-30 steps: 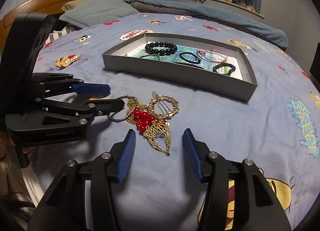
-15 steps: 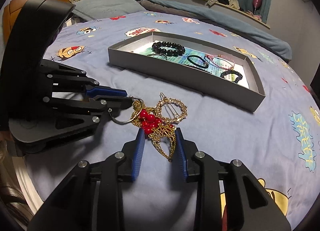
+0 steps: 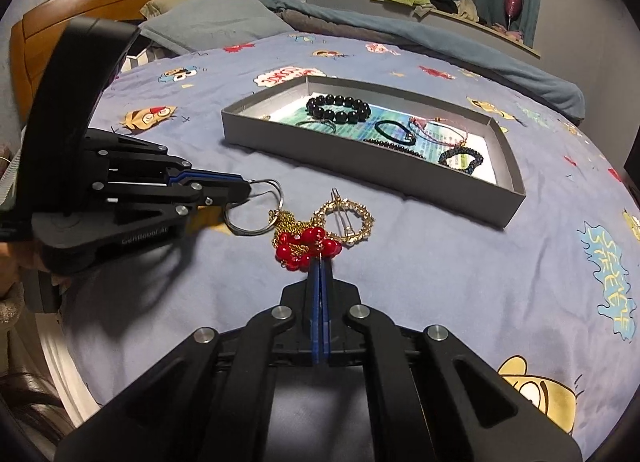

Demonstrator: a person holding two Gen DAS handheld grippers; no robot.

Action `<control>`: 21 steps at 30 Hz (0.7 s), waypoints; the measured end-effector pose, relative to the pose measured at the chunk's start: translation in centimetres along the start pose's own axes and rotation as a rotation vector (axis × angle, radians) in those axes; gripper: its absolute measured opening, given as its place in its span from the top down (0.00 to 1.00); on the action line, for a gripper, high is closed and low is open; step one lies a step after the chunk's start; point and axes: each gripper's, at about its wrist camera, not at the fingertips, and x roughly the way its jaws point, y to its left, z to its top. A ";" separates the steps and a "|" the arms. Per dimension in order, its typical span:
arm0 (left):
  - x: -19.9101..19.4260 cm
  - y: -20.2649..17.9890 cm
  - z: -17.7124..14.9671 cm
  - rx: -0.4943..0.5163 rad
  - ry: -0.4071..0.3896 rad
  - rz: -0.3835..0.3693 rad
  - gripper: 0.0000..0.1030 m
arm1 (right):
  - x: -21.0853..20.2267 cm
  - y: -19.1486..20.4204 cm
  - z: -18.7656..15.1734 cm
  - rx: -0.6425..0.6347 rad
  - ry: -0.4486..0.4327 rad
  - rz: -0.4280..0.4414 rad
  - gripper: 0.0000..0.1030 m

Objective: Organize jewelry
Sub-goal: 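Grasp the second silver hoop with the left tool while the right tool grasps the red bead ornament, then carry the silver hoop and red bead ornament into the tray and open both tools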

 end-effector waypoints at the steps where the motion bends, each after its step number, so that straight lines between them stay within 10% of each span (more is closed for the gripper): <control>1: -0.1 0.3 0.0 -0.007 -0.004 0.003 0.96 | -0.2 -0.1 0.0 0.007 -0.008 0.001 0.99; 21: -4.8 2.6 2.5 -0.048 -0.135 0.011 0.96 | -4.1 -1.4 3.6 0.030 -0.131 -0.011 1.00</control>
